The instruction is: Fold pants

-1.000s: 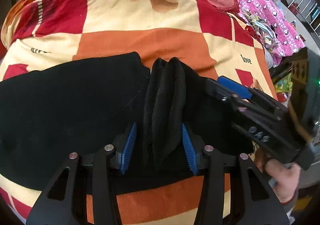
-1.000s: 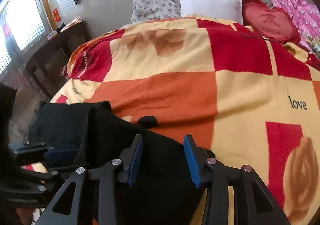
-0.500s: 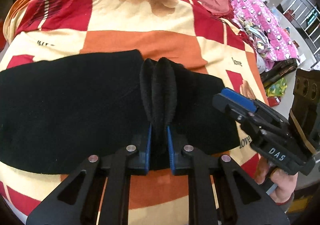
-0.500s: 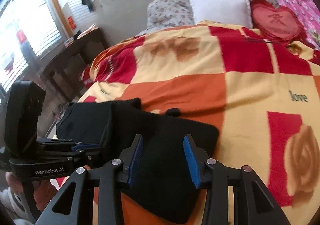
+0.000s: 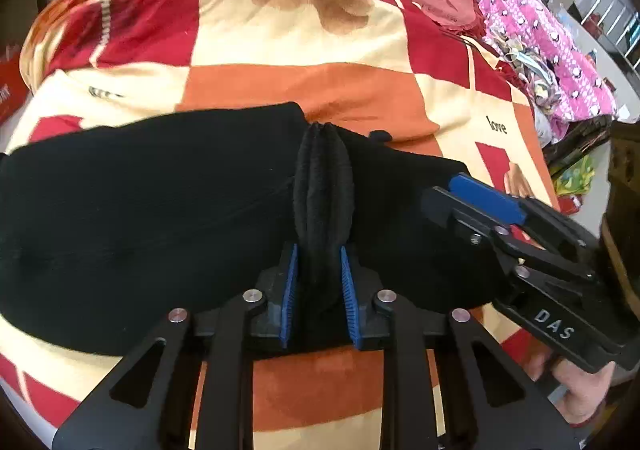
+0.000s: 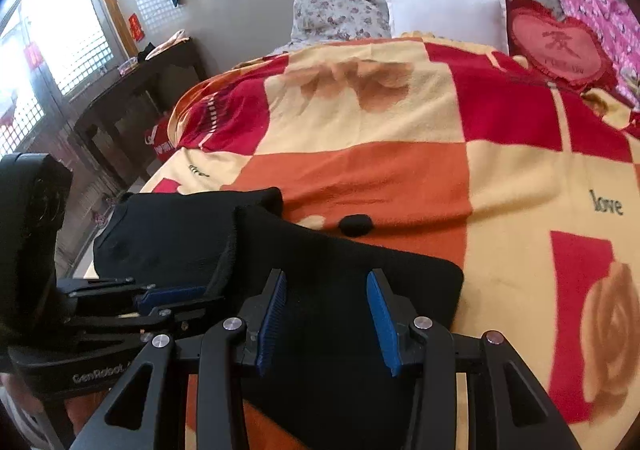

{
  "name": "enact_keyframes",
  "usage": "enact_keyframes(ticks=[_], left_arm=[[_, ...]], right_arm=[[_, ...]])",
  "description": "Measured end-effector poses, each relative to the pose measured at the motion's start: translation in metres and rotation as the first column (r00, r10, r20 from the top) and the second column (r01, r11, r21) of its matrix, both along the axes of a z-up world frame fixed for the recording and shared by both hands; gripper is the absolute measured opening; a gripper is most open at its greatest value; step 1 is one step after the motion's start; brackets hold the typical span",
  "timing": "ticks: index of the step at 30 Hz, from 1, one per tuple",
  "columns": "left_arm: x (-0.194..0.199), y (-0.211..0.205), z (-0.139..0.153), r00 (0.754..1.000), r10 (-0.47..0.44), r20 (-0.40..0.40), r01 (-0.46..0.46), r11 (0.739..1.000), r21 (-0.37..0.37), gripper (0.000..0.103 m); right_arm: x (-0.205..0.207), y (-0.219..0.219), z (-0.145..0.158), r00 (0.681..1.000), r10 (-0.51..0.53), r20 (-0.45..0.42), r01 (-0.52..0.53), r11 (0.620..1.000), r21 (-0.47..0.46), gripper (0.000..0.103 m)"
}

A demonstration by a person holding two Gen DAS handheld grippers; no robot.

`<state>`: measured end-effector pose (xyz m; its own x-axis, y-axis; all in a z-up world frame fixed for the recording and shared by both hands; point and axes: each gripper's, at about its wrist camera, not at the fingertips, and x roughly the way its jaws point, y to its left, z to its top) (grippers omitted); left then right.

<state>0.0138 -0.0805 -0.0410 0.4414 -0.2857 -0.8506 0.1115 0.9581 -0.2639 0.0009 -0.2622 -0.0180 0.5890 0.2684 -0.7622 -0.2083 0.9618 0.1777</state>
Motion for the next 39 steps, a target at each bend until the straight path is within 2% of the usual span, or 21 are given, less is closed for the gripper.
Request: enact_keyframes(ticks=[5, 10, 17, 22, 26, 32, 34, 37, 39], left_arm=[[-0.010, 0.012, 0.011, 0.999, 0.030, 0.036, -0.032, 0.999, 0.032, 0.037], [-0.020, 0.033, 0.018, 0.994, 0.087, 0.067, -0.092, 0.993, 0.078, 0.038], [-0.028, 0.058, 0.015, 0.988, 0.148, 0.044, -0.151, 0.985, 0.081, 0.038], [-0.034, 0.075, 0.017, 0.981, 0.186, 0.051, -0.189, 0.980, 0.067, 0.038], [-0.036, 0.081, 0.015, 0.979, 0.199, 0.047, -0.201, 0.978, 0.054, 0.038], [-0.037, 0.085, 0.010, 0.978, 0.208, 0.034, -0.209, 0.977, 0.052, 0.038], [-0.038, 0.087, 0.009, 0.976, 0.215, 0.033, -0.217, 0.975, 0.054, 0.038], [-0.039, 0.094, 0.008, 0.973, 0.230, 0.030, -0.232, 0.971, 0.054, 0.038], [-0.041, 0.101, 0.008, 0.970, 0.243, 0.026, -0.244, 0.969, 0.046, 0.038]], right_arm=[[-0.002, 0.008, 0.001, 1.000, 0.010, -0.003, -0.010, 1.000, 0.010, 0.041], [0.007, 0.034, -0.008, 0.998, 0.062, -0.015, -0.062, 0.998, -0.001, 0.041], [0.026, 0.074, -0.021, 0.995, 0.096, -0.008, -0.097, 0.990, -0.102, 0.041], [0.012, 0.072, -0.005, 0.992, 0.124, -0.004, -0.124, 0.990, -0.064, 0.041], [-0.006, 0.062, 0.009, 0.994, 0.101, 0.038, -0.096, 0.989, -0.111, 0.041], [-0.002, 0.052, -0.017, 0.998, 0.050, -0.024, -0.053, 0.987, -0.152, 0.041], [-0.002, 0.055, -0.025, 0.999, 0.048, -0.005, -0.048, 0.984, -0.169, 0.041], [-0.001, 0.065, -0.022, 0.998, 0.064, -0.001, -0.062, 0.976, -0.209, 0.041], [0.002, 0.068, -0.016, 0.997, 0.080, -0.010, -0.081, 0.978, -0.195, 0.041]])
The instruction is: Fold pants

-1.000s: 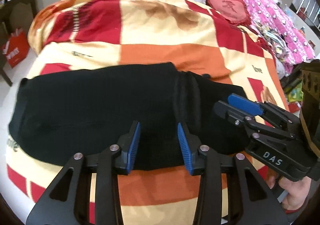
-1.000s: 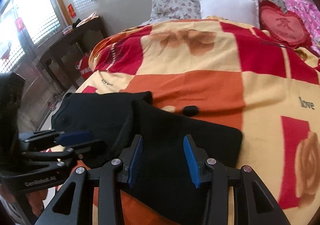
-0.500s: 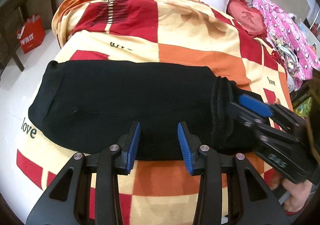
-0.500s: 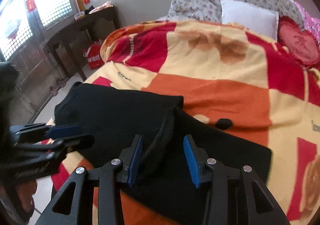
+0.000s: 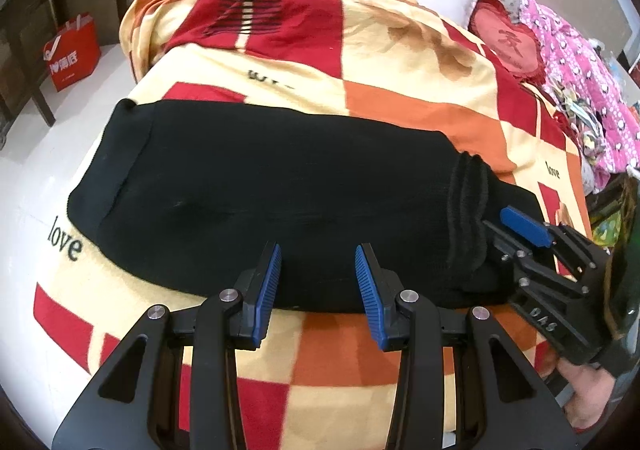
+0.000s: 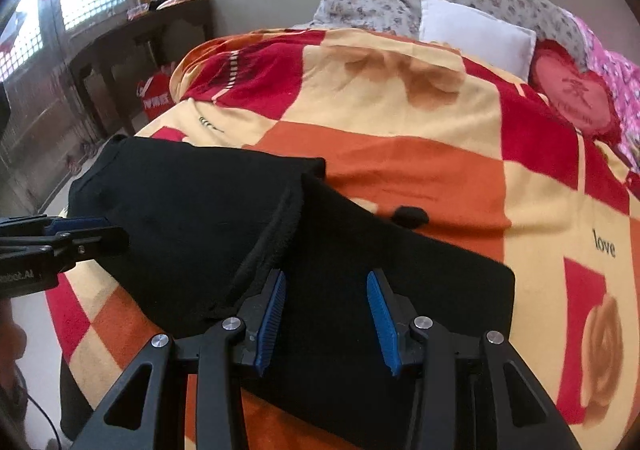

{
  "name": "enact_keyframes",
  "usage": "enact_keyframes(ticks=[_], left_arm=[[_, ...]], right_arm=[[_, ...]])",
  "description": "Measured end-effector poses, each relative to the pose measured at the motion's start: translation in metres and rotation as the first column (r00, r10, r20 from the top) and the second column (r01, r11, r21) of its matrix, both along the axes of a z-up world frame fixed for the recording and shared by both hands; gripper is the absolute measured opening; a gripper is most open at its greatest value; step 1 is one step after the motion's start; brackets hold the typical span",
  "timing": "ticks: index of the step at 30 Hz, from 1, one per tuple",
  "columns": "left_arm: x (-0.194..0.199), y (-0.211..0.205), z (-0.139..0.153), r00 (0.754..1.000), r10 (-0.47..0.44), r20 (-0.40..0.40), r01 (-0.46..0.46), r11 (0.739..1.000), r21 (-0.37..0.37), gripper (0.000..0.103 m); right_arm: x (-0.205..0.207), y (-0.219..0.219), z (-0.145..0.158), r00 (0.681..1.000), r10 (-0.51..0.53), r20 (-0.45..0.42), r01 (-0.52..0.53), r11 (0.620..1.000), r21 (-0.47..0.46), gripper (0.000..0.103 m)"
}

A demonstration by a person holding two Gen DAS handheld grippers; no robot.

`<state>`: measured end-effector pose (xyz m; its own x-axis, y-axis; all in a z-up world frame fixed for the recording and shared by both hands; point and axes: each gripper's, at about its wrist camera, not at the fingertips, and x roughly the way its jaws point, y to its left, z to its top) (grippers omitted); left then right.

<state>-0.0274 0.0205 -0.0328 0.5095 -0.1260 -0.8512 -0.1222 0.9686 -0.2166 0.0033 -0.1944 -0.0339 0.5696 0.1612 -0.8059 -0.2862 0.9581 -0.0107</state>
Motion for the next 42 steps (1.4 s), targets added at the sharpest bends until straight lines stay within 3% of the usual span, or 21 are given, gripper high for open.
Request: enact_keyframes(ticks=[9, 13, 15, 21, 22, 28, 39, 42], left_arm=[[-0.013, 0.042, 0.001, 0.995, 0.098, -0.007, -0.098, 0.995, -0.013, 0.038], [-0.021, 0.059, -0.001, 0.991, 0.134, -0.008, -0.134, 0.990, -0.032, 0.052], [-0.026, 0.066, -0.003, 0.989, 0.149, -0.012, -0.150, 0.988, -0.043, 0.052], [-0.046, 0.093, -0.008, 0.978, 0.205, -0.027, -0.206, 0.976, -0.072, 0.053], [-0.049, 0.101, -0.012, 0.973, 0.228, -0.037, -0.230, 0.969, -0.091, 0.058], [-0.058, 0.124, -0.025, 0.944, 0.324, -0.057, -0.329, 0.925, -0.193, 0.062], [-0.032, 0.127, -0.027, 0.932, 0.362, -0.038, -0.361, 0.907, -0.218, 0.064], [-0.024, 0.126, -0.027, 0.934, 0.355, -0.029, -0.353, 0.911, -0.212, 0.070]], right_arm=[[0.022, 0.033, 0.018, 0.996, 0.082, 0.021, -0.084, 0.991, 0.102, 0.041], [0.037, 0.058, 0.004, 0.988, 0.150, -0.029, -0.145, 0.980, 0.134, 0.041], [0.044, 0.068, -0.008, 0.985, 0.158, -0.074, -0.149, 0.982, 0.119, 0.041], [0.049, 0.099, 0.003, 0.968, 0.245, -0.046, -0.235, 0.959, 0.158, 0.041], [0.051, 0.104, 0.004, 0.966, 0.256, -0.044, -0.246, 0.956, 0.157, 0.042], [0.078, 0.147, 0.001, 0.933, 0.355, -0.065, -0.332, 0.915, 0.229, 0.048], [0.130, 0.209, -0.018, 0.878, 0.467, -0.104, -0.442, 0.875, 0.199, 0.051], [0.143, 0.223, -0.028, 0.849, 0.510, -0.137, -0.477, 0.852, 0.216, 0.052]])
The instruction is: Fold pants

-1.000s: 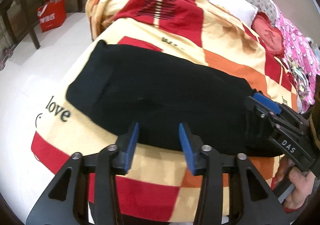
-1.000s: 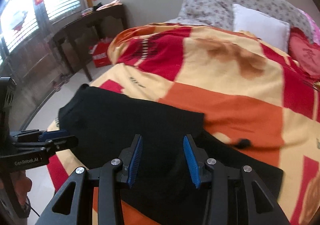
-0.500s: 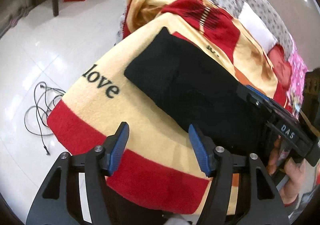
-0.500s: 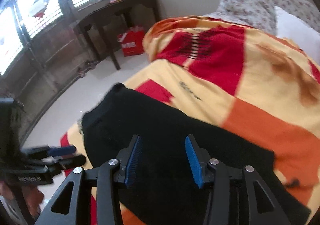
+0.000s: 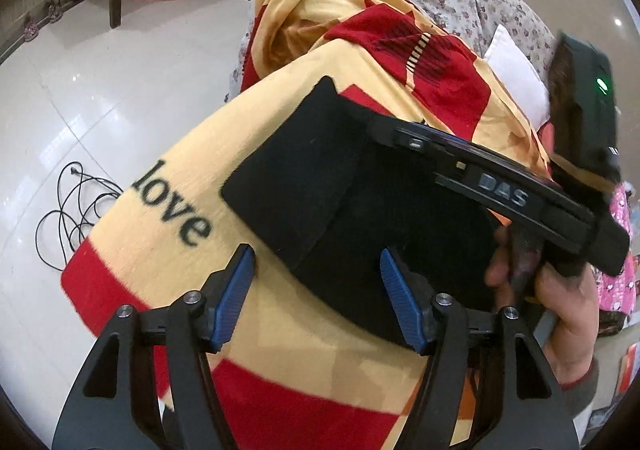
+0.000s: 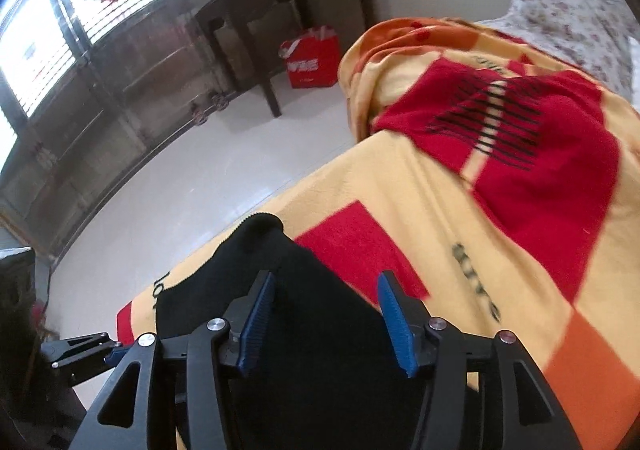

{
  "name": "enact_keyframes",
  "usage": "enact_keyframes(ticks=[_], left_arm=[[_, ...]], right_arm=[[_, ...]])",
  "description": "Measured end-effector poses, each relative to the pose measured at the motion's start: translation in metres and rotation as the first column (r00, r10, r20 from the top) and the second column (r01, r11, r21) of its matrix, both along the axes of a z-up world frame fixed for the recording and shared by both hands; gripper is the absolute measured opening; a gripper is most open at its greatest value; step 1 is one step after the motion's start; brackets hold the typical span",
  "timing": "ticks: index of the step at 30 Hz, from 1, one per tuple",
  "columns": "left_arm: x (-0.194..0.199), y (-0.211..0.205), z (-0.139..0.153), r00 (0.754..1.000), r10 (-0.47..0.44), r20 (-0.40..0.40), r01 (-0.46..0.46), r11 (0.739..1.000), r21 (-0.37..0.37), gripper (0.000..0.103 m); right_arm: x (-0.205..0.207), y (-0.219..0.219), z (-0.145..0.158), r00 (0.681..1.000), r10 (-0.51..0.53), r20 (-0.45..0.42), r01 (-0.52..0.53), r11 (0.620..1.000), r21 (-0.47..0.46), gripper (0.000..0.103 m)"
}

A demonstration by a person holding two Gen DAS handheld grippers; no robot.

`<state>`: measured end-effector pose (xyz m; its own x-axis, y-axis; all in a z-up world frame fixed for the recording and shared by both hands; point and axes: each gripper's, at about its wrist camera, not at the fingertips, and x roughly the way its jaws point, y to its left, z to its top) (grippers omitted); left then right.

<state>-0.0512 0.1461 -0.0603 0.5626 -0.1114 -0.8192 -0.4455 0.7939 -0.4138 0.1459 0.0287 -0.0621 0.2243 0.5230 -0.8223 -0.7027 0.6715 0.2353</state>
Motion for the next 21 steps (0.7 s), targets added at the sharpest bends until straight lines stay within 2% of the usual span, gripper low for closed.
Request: enact_keyframes(ticks=[2, 5, 7, 8, 9, 11, 12, 14, 16, 19, 21], left_arm=[[0.004, -0.001, 0.000, 1.000, -0.007, 0.014, 0.007, 1.000, -0.010, 0.080], [0.011, -0.003, -0.001, 0.999, -0.009, 0.034, 0.009, 1.000, -0.002, 0.081], [0.013, -0.002, -0.001, 0.999, -0.011, 0.047, 0.011, 1.000, 0.004, 0.081], [0.013, -0.002, -0.001, 0.999, -0.010, 0.053, 0.009, 1.000, 0.002, 0.080], [0.013, 0.000, -0.001, 0.998, -0.004, 0.063, 0.004, 1.000, -0.004, 0.077], [0.012, 0.003, -0.003, 0.998, 0.008, 0.065, -0.008, 1.000, -0.013, 0.051], [0.011, 0.006, -0.004, 0.998, 0.015, 0.068, -0.014, 1.000, -0.020, 0.046], [0.013, 0.010, -0.007, 0.997, 0.005, 0.074, -0.001, 0.998, -0.059, 0.029], [0.013, 0.009, -0.002, 0.996, -0.012, 0.089, 0.019, 0.997, -0.075, 0.022], [0.009, -0.004, 0.022, 0.988, -0.050, 0.149, 0.053, 0.999, -0.013, 0.020], [0.005, -0.022, 0.047, 0.972, -0.102, 0.213, 0.096, 0.995, 0.038, 0.019]], right_arm=[[0.008, 0.004, -0.006, 1.000, 0.015, -0.027, -0.014, 1.000, 0.018, 0.053], [0.017, 0.003, -0.016, 0.996, 0.014, -0.090, -0.007, 0.997, 0.079, 0.054], [0.018, 0.000, -0.019, 0.995, 0.014, -0.097, -0.002, 0.992, 0.126, 0.053], [0.017, 0.000, -0.020, 0.995, 0.018, -0.098, -0.005, 0.990, 0.140, 0.049], [0.016, 0.000, -0.021, 0.994, 0.028, -0.101, -0.012, 0.989, 0.149, 0.046], [0.014, 0.003, -0.021, 0.994, 0.049, -0.096, -0.034, 0.988, 0.150, 0.038], [0.013, 0.004, -0.021, 0.994, 0.054, -0.095, -0.040, 0.988, 0.152, 0.036], [0.013, 0.005, -0.020, 0.993, 0.063, -0.100, -0.046, 0.985, 0.168, 0.024], [0.012, 0.002, -0.015, 0.994, 0.059, -0.097, -0.040, 0.981, 0.187, 0.019], [0.007, -0.013, 0.003, 0.996, 0.043, -0.083, -0.022, 0.970, 0.240, 0.016], [-0.002, -0.033, 0.027, 0.998, 0.018, -0.061, 0.001, 0.955, 0.296, 0.016]])
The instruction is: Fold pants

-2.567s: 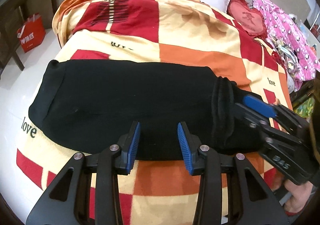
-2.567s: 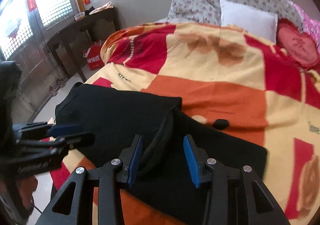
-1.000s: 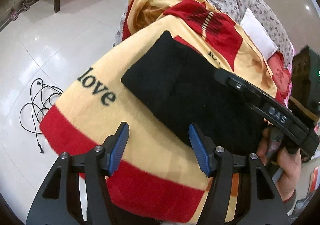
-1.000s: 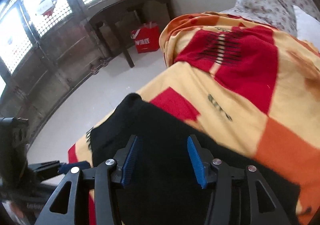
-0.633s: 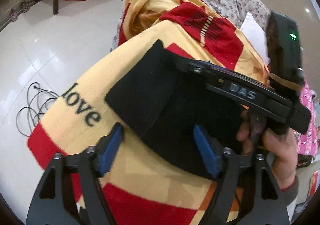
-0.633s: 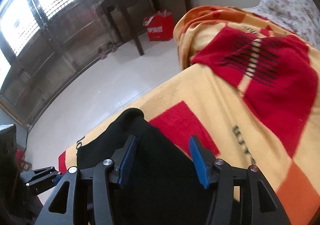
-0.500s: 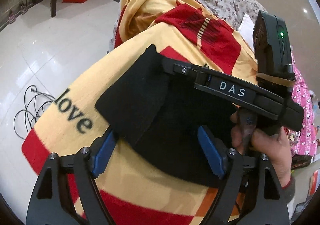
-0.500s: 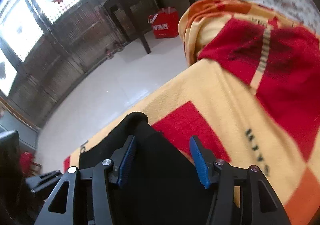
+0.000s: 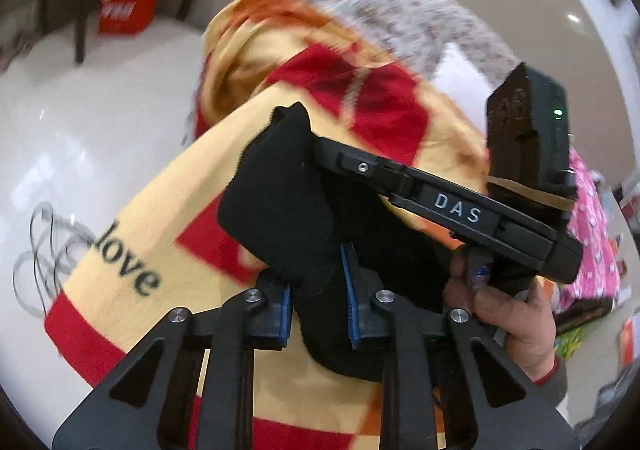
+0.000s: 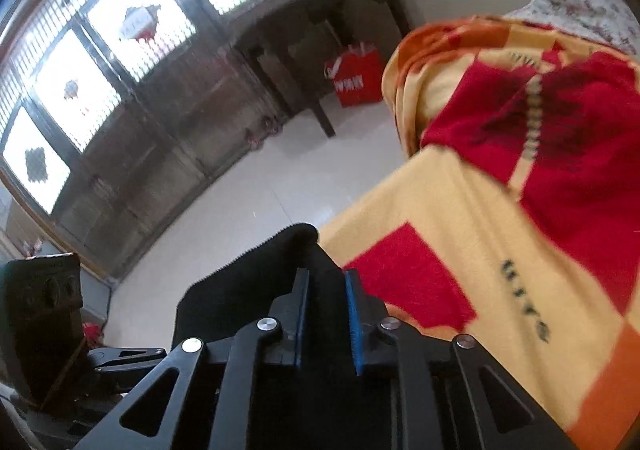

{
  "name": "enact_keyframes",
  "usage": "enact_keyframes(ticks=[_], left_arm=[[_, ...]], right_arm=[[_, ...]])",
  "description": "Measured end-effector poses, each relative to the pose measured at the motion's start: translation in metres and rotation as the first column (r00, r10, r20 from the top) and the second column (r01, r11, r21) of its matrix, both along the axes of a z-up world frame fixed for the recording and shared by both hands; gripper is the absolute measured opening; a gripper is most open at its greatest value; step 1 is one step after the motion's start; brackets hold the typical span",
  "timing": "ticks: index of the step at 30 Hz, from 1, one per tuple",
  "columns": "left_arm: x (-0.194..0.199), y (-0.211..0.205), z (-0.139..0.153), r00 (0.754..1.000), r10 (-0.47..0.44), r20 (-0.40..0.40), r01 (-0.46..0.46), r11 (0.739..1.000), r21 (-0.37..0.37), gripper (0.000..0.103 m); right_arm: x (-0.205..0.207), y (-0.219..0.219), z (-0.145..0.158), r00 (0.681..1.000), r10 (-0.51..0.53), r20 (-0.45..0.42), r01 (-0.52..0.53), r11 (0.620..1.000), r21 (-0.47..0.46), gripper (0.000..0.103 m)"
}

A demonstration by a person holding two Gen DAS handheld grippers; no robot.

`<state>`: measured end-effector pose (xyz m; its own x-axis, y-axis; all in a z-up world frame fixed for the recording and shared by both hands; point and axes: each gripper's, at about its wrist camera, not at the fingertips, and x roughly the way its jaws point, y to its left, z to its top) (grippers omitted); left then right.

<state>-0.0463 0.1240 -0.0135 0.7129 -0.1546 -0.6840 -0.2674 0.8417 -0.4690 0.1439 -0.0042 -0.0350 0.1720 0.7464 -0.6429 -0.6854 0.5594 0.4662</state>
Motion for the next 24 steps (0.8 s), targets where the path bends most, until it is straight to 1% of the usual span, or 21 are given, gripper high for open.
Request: enact_keyframes(ticks=[3, 5, 6, 7, 8, 9, 10, 11, 12, 13, 14, 15, 16, 17, 18, 19, 20, 21, 22, 23, 24], left_arm=[[-0.002, -0.029, 0.026, 0.994, -0.079, 0.074, 0.075, 0.996, 0.046, 0.018], [-0.001, -0.059, 0.040, 0.982, -0.155, 0.107, 0.144, 0.984, 0.105, 0.018], [0.001, -0.081, 0.044, 0.971, -0.209, 0.118, 0.192, 0.971, 0.143, 0.018], [0.002, -0.097, 0.045, 0.962, -0.246, 0.117, 0.225, 0.960, 0.168, 0.018], [0.003, -0.109, 0.043, 0.955, -0.273, 0.114, 0.250, 0.950, 0.186, 0.018], [0.007, -0.128, 0.039, 0.944, -0.314, 0.103, 0.288, 0.934, 0.210, 0.018], [0.010, -0.141, 0.034, 0.935, -0.342, 0.091, 0.316, 0.923, 0.221, 0.018], [0.014, -0.155, 0.026, 0.926, -0.370, 0.074, 0.346, 0.911, 0.224, 0.018], [0.019, -0.172, 0.015, 0.912, -0.407, 0.048, 0.388, 0.895, 0.221, 0.018], [0.022, -0.183, 0.007, 0.900, -0.435, 0.027, 0.419, 0.881, 0.221, 0.017], [0.024, -0.192, 0.001, 0.891, -0.454, 0.013, 0.440, 0.869, 0.224, 0.017], [0.025, -0.206, -0.007, 0.875, -0.484, -0.014, 0.474, 0.849, 0.232, 0.017], [0.024, -0.213, -0.011, 0.869, -0.494, -0.028, 0.486, 0.841, 0.238, 0.018], [0.022, -0.222, -0.014, 0.864, -0.503, -0.041, 0.494, 0.827, 0.269, 0.023], [0.020, -0.226, -0.011, 0.858, -0.512, -0.035, 0.498, 0.816, 0.294, 0.025], [0.017, -0.230, -0.007, 0.846, -0.532, -0.037, 0.518, 0.802, 0.297, 0.028], [0.015, -0.232, -0.002, 0.829, -0.558, -0.041, 0.546, 0.791, 0.278, 0.028], [0.014, -0.230, 0.001, 0.817, -0.576, -0.039, 0.565, 0.783, 0.259, 0.028], [0.010, -0.227, 0.006, 0.804, -0.594, -0.030, 0.581, 0.774, 0.251, 0.028], [0.006, -0.226, 0.010, 0.801, -0.598, -0.025, 0.582, 0.770, 0.261, 0.028], [0.000, -0.224, 0.016, 0.803, -0.596, -0.019, 0.575, 0.766, 0.287, 0.028]], right_arm=[[-0.016, -0.040, 0.036, 0.997, -0.063, 0.039, 0.061, 0.996, 0.063, 0.016], [-0.028, -0.081, 0.060, 0.987, -0.147, 0.066, 0.140, 0.985, 0.100, 0.016], [-0.035, -0.107, 0.069, 0.976, -0.208, 0.069, 0.198, 0.972, 0.125, 0.016], [-0.040, -0.125, 0.074, 0.967, -0.245, 0.067, 0.235, 0.962, 0.139, 0.016], [-0.049, -0.155, 0.077, 0.947, -0.318, 0.055, 0.307, 0.940, 0.150, 0.017], [-0.055, -0.180, 0.077, 0.925, -0.378, 0.045, 0.368, 0.918, 0.146, 0.018], [-0.060, -0.196, 0.077, 0.907, -0.420, 0.038, 0.411, 0.901, 0.139, 0.025], [-0.068, -0.219, 0.069, 0.875, -0.483, 0.014, 0.478, 0.869, 0.128, 0.039], [-0.075, -0.237, 0.060, 0.847, -0.532, -0.021, 0.530, 0.840, 0.118, 0.046], [-0.079, -0.256, 0.050, 0.821, -0.568, -0.059, 0.571, 0.813, 0.111, 0.048], [-0.087, -0.278, 0.036, 0.777, -0.617, -0.123, 0.629, 0.769, 0.110, 0.048], [-0.092, -0.293, 0.026, 0.742, -0.648, -0.170, 0.669, 0.734, 0.120, 0.048], [-0.096, -0.303, 0.021, 0.720, -0.665, -0.199, 0.692, 0.709, 0.136, 0.048], [-0.104, -0.318, 0.015, 0.692, -0.680, -0.243, 0.720, 0.672, 0.173, 0.048], [-0.109, -0.330, 0.012, 0.681, -0.680, -0.273, 0.732, 0.650, 0.205, 0.049], [-0.114, -0.337, 0.010, 0.677, -0.672, -0.300, 0.736, 0.635, 0.235, 0.051], [-0.118, -0.342, 0.011, 0.678, -0.664, -0.313, 0.734, 0.629, 0.256, 0.053], [-0.121, -0.342, 0.013, 0.683, -0.663, -0.307, 0.730, 0.630, 0.263, 0.054], [-0.124, -0.339, 0.017, 0.691, -0.662, -0.289, 0.722, 0.640, 0.261, 0.057], [-0.126, -0.336, 0.020, 0.701, -0.660, -0.270, 0.713, 0.655, 0.249, 0.061], [-0.127, -0.332, 0.020, 0.708, -0.656, -0.261, 0.706, 0.669, 0.233, 0.063]])
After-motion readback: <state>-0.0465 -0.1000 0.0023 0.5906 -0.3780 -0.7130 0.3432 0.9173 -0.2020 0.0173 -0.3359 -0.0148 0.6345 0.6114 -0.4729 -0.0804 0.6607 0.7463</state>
